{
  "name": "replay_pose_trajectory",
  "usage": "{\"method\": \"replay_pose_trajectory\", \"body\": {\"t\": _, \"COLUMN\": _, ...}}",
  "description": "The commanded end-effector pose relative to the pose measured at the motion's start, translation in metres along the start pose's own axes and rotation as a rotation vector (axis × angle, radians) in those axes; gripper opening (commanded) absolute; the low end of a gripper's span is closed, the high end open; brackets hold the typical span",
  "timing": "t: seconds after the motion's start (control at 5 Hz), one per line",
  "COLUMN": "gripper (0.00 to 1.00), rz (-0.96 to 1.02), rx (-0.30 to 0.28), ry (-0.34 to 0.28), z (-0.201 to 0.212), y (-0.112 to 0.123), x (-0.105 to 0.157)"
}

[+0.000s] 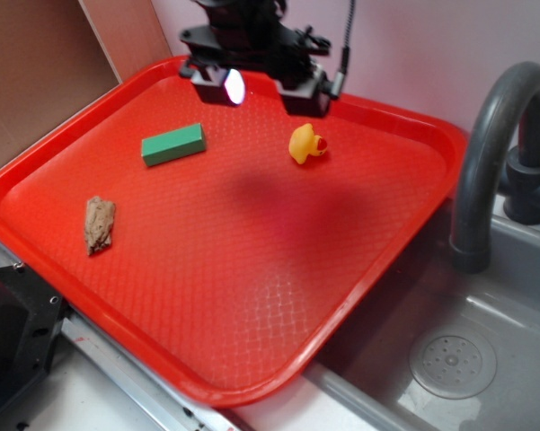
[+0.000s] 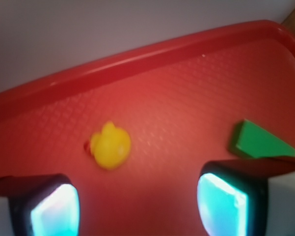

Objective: Grab the yellow duck.

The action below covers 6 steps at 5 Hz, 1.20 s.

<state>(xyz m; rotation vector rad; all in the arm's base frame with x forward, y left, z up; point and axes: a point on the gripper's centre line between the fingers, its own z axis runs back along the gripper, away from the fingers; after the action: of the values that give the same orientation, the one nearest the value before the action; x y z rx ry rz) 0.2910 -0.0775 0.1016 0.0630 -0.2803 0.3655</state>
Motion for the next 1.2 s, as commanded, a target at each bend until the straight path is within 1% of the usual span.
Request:
{"method": "replay_pose_trajectory", "body": {"t": 0.0, "gripper": 1.00, "rz": -0.033, "rx": 0.016, "ry": -0.012, "z": -0.027, "y": -0.026, "x": 0.016}}
{"method": "replay_pose_trajectory", "body": {"t": 0.4, "gripper": 1.00, "rz": -0.082, "rx": 0.022, "ry": 0.023, "z": -0.054, "y": -0.036, "x": 0.015}}
{"method": "replay_pose_trajectory", "body": {"t": 0.6, "gripper": 0.00, "rz": -0.097, "rx": 0.003, "ry": 0.033, "z": -0.056, "y": -0.036, "x": 0.010}}
{"method": "replay_pose_trajectory", "body": {"t": 1.0, "gripper": 0.00, "rz": -0.088, "rx": 0.010, "ry": 0.024, "z": -0.055, "y": -0.030, "x": 0.003}}
